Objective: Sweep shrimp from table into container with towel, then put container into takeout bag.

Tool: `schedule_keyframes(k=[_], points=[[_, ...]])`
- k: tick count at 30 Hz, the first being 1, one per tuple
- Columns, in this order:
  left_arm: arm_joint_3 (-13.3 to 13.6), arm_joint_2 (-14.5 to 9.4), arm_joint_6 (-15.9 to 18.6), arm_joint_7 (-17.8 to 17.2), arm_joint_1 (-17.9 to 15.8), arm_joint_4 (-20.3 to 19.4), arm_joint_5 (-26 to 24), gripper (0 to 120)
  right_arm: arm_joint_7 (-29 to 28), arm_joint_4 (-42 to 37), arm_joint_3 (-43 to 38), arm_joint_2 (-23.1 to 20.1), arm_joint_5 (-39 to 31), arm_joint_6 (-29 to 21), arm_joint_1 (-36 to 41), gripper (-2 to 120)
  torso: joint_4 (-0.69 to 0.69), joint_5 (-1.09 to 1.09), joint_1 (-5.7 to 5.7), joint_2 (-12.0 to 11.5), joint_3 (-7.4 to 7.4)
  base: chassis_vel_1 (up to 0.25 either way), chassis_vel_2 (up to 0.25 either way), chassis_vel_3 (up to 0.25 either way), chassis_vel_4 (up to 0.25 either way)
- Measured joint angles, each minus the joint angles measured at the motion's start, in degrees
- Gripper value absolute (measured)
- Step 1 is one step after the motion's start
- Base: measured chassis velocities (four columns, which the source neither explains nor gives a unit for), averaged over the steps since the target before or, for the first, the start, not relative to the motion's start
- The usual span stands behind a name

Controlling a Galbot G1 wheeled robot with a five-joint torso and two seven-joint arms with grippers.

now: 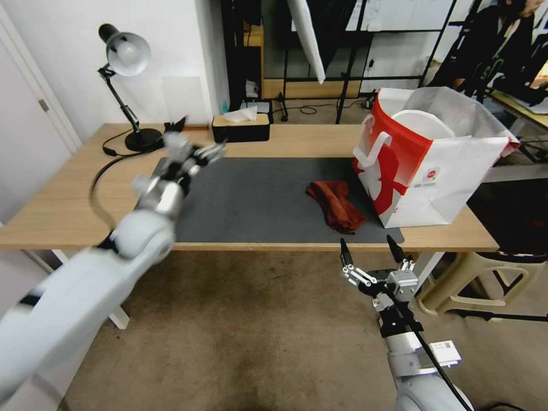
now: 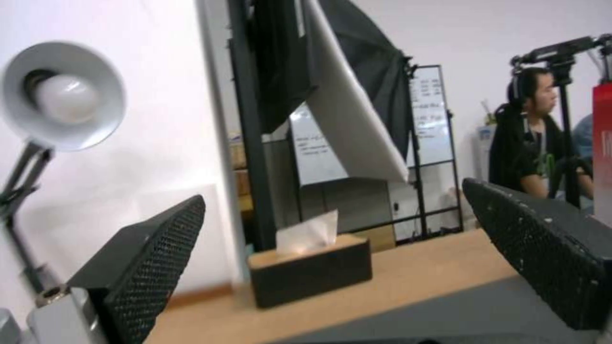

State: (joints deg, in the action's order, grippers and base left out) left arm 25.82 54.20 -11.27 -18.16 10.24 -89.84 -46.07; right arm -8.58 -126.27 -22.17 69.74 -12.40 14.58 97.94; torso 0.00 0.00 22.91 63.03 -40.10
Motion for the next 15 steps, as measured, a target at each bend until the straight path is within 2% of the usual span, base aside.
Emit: schedule_keyframes(k=[1,2,3,4,5,6,7,8,9,10,11,12,13,14,15], points=[[-1.8,-1.5,0.0,0.1,2.3,-1.6,0.3,100,0.1,0.0,0.1,0.0,0.0,0.0,-0.1,100,-0.01,-0.03,0.00,0.0,0.00,0.000,0.000,0.000,0.000],[-1.8,-1.5,0.0,0.1,2.3,-1.6,0.3,100,0.1,0.0,0.1,0.0,0.0,0.0,-0.1,100,-0.01,-0.03,0.00,0.0,0.00,0.000,0.000,0.000,0.000],[-6.2,-4.3,0.0,0.3,7.2,-4.9,1.0,100,0.2,0.0,0.1,0.1,0.1,0.1,-0.2,100,0.00,-0.03,0.01,0.0,-0.01,0.000,0.000,0.000,0.000],[-11.6,-7.1,0.0,0.7,13.8,-8.1,2.9,100,0.2,0.0,0.1,0.4,0.4,0.1,-0.3,100,0.06,-0.02,-0.01,0.0,0.00,0.000,0.000,0.000,0.000],[-15.5,-8.8,-0.2,1.2,19.9,-10.7,4.5,100,0.1,0.1,0.2,0.7,0.7,0.2,-0.5,100,0.00,-0.07,-0.01,0.0,0.00,0.000,0.000,0.000,0.000],[-15.5,-8.8,-0.2,1.2,19.9,-10.7,4.5,100,0.1,0.1,0.2,0.7,0.7,0.2,-0.5,100,0.00,-0.07,-0.01,0.0,0.00,0.000,0.000,0.000,0.000],[-22.4,-10.9,-1.1,1.5,28.1,-14.9,6.4,100,-0.1,0.4,0.3,1.1,0.8,0.2,-1.2,100,-0.05,0.05,0.00,0.0,0.00,0.000,0.000,0.000,0.000],[-26.3,-11.6,-2.1,1.9,35.2,-17.5,8.2,100,-0.3,0.7,0.3,1.3,0.9,0.1,-1.9,100,0.02,0.02,-0.01,0.0,0.01,0.000,0.000,0.000,0.000],[-29.4,-11.9,-3.4,1.8,41.1,-19.1,10.0,100,-0.5,1.1,0.2,1.5,0.9,0.0,-2.6,100,0.05,-0.10,-0.01,0.0,0.00,0.000,0.000,0.000,0.000],[-29.4,-11.9,-3.4,1.8,41.1,-19.1,10.0,100,-0.5,1.1,0.2,1.5,0.9,0.0,-2.6,100,0.05,-0.10,-0.01,0.0,0.00,0.000,0.000,0.000,0.000],[-31.4,-11.6,-4.5,1.3,45.0,-20.2,11.5,100,-0.6,1.5,0.0,1.7,0.9,0.0,-3.1,100,0.04,0.06,-0.01,0.0,0.01,0.000,0.000,0.000,0.000],[-32.3,-10.4,-5.3,0.4,48.2,-20.7,12.8,100,-0.8,1.8,-0.6,2.2,1.1,0.0,-3.1,100,0.02,-0.03,-0.01,0.0,0.00,0.000,0.000,0.000,0.000],[-32.3,-10.4,-5.3,0.4,48.2,-20.7,12.8,100,-0.8,1.8,-0.6,2.2,1.1,0.0,-3.1,100,0.02,-0.03,-0.01,0.0,0.00,0.000,0.000,0.000,0.000],[-33.1,-8.9,-6.4,-0.3,51.6,-20.8,14.9,100,-1.1,2.1,-1.0,2.7,1.3,0.1,-3.0,100,-0.08,0.01,0.00,0.0,0.01,0.000,0.000,0.000,0.000],[-34.4,-6.7,-8.5,-1.0,56.9,-20.4,18.4,100,-1.3,2.5,-1.1,2.9,1.5,0.1,-3.3,100,-0.04,-0.02,0.00,0.0,0.00,0.000,0.000,0.000,0.000]])
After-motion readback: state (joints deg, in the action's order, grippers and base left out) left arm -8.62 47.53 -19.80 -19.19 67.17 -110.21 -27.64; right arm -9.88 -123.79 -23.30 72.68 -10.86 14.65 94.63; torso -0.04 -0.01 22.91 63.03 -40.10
